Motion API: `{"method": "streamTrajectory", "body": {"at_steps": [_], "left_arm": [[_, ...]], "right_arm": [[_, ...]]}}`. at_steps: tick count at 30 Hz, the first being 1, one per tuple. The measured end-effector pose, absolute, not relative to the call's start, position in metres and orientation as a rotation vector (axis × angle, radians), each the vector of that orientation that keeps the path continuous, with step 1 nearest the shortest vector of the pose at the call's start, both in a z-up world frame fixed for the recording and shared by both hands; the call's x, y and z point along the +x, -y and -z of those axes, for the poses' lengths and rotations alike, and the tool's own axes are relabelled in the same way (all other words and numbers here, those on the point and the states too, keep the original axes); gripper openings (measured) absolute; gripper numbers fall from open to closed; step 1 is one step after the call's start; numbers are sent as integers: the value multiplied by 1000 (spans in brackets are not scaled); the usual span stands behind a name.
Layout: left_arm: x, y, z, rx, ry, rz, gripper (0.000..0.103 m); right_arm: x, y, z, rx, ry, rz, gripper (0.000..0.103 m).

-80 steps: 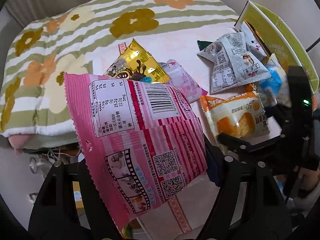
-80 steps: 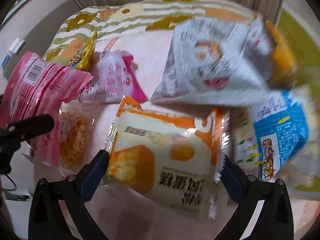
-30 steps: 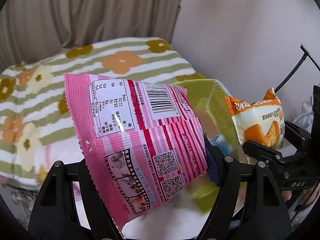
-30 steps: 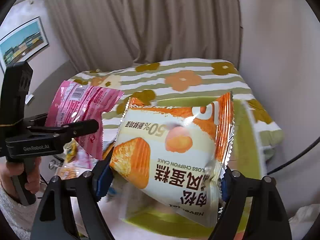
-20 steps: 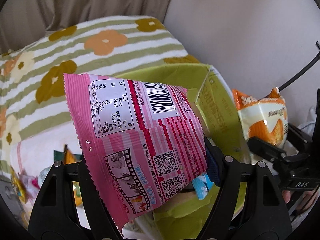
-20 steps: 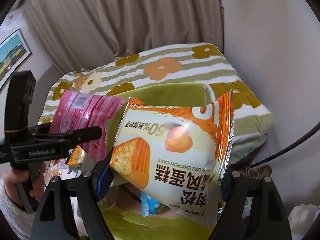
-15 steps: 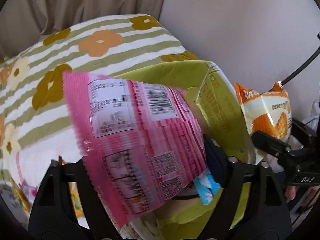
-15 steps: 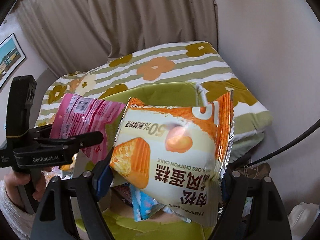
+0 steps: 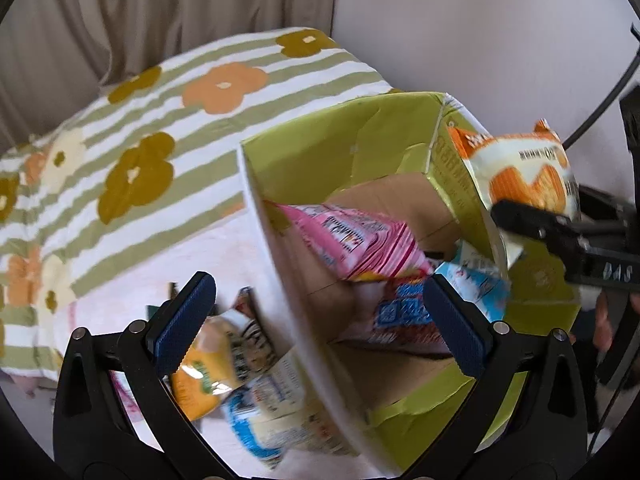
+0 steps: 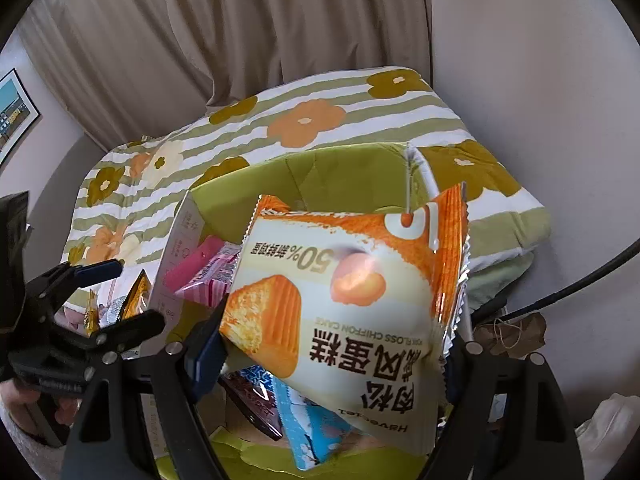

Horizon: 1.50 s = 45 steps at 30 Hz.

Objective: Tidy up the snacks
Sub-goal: 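Open both tools to drop the pink and orange bags into box, then move both tools back toward the remaining snacks on the tray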

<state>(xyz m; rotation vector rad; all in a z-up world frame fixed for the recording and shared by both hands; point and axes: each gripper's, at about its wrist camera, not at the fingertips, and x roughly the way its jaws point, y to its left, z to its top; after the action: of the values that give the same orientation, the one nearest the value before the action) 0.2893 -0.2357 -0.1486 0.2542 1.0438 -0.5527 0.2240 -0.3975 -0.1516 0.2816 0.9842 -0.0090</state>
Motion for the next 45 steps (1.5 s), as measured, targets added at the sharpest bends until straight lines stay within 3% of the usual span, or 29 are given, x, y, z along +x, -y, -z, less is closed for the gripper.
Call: {"method": "streamTrajectory", "body": {"at_steps": [6,8,10,18,25,35,45], "left_arm": [[286,222,138,227,-1020,545,103],[287,219,139,210,-1025,550,103],[286,215,142,197,-1038,548,103],[269,208,145,184,-1050,523,103],[252,195,117,166,-988,481,103],[216,135,82,59,-921,334,103],[167,59,81,-41,-907,154,103]], "right_arm": [[237,391,150,258,-985,9,82],[238,390,154,260,-978,4,87],[237,390,153,254,-943,6,103],[217,388,148,219,-920,-24,103],[205,379,124,180,-892,-89,103],[197,336,93,64,-843,-232,103],[198,270,86,-20,-817,-449,103]]}}
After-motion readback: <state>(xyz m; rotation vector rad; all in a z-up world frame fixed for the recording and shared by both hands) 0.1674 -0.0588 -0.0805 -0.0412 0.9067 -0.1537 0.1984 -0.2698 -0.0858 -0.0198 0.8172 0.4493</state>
